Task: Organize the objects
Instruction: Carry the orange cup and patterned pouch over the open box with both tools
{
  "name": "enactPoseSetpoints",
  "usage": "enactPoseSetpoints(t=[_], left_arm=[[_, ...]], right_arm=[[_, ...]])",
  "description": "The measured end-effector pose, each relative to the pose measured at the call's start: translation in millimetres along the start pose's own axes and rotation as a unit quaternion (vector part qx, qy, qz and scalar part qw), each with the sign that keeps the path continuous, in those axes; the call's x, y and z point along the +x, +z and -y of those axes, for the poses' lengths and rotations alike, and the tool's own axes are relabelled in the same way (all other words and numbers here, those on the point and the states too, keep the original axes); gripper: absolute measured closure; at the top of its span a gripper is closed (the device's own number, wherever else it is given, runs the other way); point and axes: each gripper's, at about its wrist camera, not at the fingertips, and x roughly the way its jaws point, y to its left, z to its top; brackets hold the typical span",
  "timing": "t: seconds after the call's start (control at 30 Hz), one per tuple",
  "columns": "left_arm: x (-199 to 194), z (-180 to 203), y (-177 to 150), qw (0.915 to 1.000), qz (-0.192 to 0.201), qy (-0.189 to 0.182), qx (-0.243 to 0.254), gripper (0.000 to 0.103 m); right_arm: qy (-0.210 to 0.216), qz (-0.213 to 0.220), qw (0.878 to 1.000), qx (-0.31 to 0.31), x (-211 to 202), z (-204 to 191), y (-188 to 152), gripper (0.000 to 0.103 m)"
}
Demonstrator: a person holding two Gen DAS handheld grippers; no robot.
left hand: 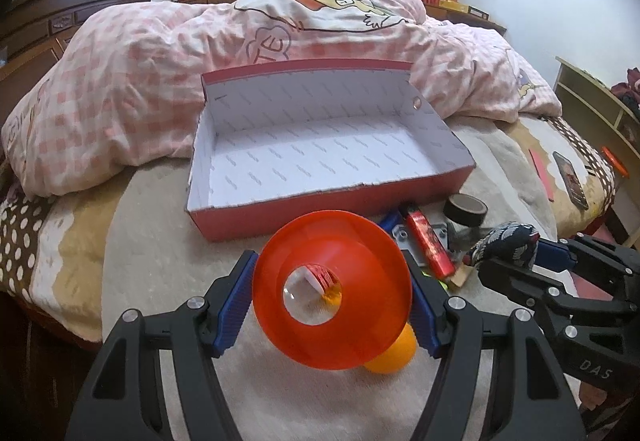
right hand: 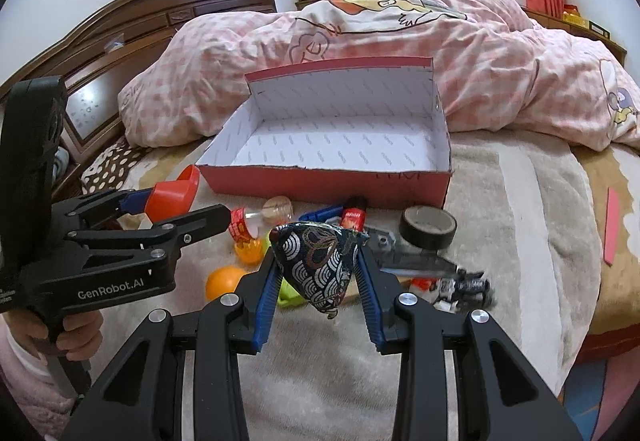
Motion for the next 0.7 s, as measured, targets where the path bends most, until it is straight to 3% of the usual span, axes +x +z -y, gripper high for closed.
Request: enactPoseSetpoints(t=[0.7], left_arm=[[27.3, -9.4, 54.1, 0.9997, 0.003, 0.021, 0.012, 0.034]], right_arm=[[0.008, -0.011, 1.000, -0.010, 28.0, 17.4, 59.0, 0.065]])
